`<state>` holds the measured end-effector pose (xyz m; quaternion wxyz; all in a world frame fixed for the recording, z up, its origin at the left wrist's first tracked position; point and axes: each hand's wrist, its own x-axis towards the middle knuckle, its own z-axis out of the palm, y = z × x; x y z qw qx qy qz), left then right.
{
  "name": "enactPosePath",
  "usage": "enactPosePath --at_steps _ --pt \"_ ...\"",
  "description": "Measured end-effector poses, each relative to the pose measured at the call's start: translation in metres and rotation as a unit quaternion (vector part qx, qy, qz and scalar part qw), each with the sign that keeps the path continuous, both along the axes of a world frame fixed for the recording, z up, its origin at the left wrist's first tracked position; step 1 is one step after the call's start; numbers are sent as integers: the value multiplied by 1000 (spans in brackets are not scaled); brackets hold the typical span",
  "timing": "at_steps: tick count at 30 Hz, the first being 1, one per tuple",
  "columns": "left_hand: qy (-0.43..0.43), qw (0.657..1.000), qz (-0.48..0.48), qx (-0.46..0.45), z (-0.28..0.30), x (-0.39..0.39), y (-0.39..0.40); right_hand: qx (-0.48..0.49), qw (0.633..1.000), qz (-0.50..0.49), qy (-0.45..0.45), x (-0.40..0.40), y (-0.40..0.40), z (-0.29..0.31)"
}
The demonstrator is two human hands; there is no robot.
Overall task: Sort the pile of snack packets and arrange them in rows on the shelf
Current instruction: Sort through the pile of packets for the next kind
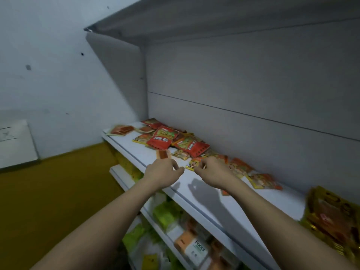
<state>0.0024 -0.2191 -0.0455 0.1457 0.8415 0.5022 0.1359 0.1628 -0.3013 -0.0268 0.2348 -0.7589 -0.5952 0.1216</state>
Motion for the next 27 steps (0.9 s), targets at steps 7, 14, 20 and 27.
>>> enactPosePath --at_steps 7,14,20,27 --pt "-39 999 12 2 -8 -101 84 -18 1000 13 9 -103 101 -16" --pt "-92 995 3 -33 -37 -151 139 -56 998 -9 39 -140 155 -43" --pt "-152 987 -18 -49 -74 -132 167 -4 995 -84 62 -113 184 -67" --pt "-185 980 -42 -55 -78 -86 215 4 988 -154 27 -77 239 -81"
